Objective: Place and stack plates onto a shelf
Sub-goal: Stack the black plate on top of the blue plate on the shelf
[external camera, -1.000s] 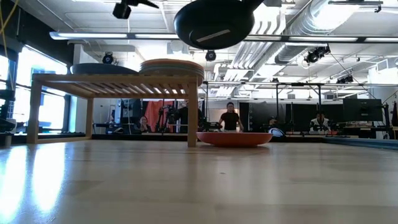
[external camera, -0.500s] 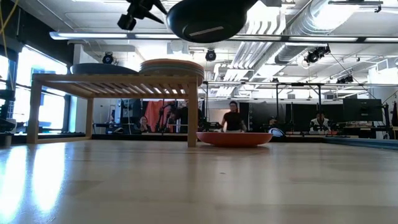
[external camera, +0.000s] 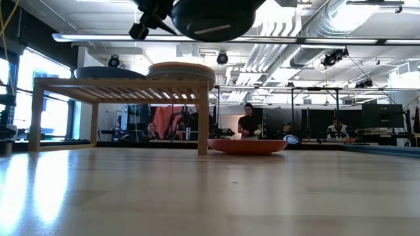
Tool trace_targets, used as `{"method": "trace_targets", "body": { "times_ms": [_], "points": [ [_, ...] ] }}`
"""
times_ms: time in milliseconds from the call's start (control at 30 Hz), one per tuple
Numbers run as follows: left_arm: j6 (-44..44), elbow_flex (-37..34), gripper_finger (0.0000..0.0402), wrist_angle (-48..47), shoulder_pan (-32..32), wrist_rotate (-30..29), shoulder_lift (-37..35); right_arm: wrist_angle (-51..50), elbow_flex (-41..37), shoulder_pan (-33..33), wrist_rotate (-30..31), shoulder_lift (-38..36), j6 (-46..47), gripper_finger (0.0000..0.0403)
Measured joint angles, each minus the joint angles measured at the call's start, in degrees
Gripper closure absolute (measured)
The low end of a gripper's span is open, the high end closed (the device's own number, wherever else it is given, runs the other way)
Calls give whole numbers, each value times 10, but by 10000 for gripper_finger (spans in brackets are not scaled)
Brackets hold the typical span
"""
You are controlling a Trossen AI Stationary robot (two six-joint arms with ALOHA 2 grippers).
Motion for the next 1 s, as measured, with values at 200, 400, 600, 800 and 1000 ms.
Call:
{"method": "trace_targets", "body": {
  "times_ms": [200,400,600,800,1000],
  "points": [
    [10,0,318,-1,0,-3,3,-1,0,0,1,0,0,403],
    [19,0,366,-2,0,-8,3,0,0,0,2,0,0,403],
    [27,0,395,-2,-10,-38,3,4,0,1,14,0,3,403],
    [29,0,396,-2,-10,-41,3,9,0,0,20,0,17,402],
    [29,0,396,-3,-10,-40,3,12,0,0,23,0,49,396]
  ]
}}
